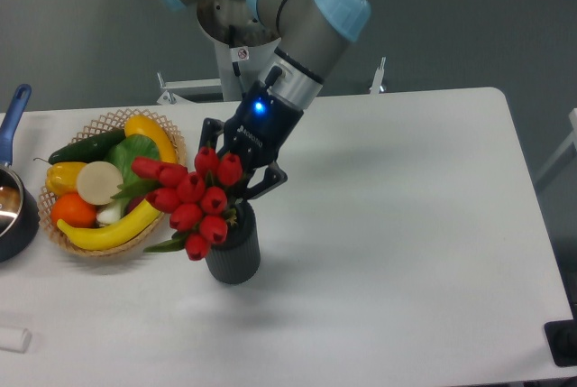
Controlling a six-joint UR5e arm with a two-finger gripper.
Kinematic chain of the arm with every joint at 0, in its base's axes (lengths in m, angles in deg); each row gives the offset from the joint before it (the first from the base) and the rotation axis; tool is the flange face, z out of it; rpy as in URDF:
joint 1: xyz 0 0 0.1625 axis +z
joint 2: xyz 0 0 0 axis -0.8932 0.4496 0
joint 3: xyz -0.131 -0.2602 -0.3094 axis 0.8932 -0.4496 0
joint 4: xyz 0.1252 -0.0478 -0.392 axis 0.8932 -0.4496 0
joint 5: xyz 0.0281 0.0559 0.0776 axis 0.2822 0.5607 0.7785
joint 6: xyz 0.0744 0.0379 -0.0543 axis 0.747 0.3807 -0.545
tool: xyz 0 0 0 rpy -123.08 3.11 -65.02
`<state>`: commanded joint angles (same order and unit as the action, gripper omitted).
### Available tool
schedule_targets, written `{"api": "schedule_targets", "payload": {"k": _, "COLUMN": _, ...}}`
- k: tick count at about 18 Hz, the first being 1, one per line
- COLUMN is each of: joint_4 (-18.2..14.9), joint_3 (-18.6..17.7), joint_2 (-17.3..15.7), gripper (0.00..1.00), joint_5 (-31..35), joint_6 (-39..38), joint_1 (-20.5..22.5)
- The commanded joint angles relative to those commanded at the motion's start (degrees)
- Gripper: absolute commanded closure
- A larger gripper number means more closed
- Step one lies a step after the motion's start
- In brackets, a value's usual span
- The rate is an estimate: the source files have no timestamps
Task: Pick up the flowers from the vase
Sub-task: 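Lift the gripped tulips straight up out of the black vase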
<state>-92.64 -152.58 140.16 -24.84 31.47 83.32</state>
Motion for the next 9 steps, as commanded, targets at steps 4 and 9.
{"api": "schedule_targets", "payload": {"k": 4, "joint_4": 0.00, "joint_3": 2.64, "joint_2": -0.35, "gripper": 0.60, "joint_5": -0.35, "joint_6": -4.49, "joint_1": 1.41}}
{"api": "schedule_targets", "payload": {"k": 9, "joint_4": 0.00, "joint_3": 4.39, "joint_2": -1.67, "gripper": 0.60, "joint_5": -1.85, "joint_6": -12.92, "joint_1": 1.50}}
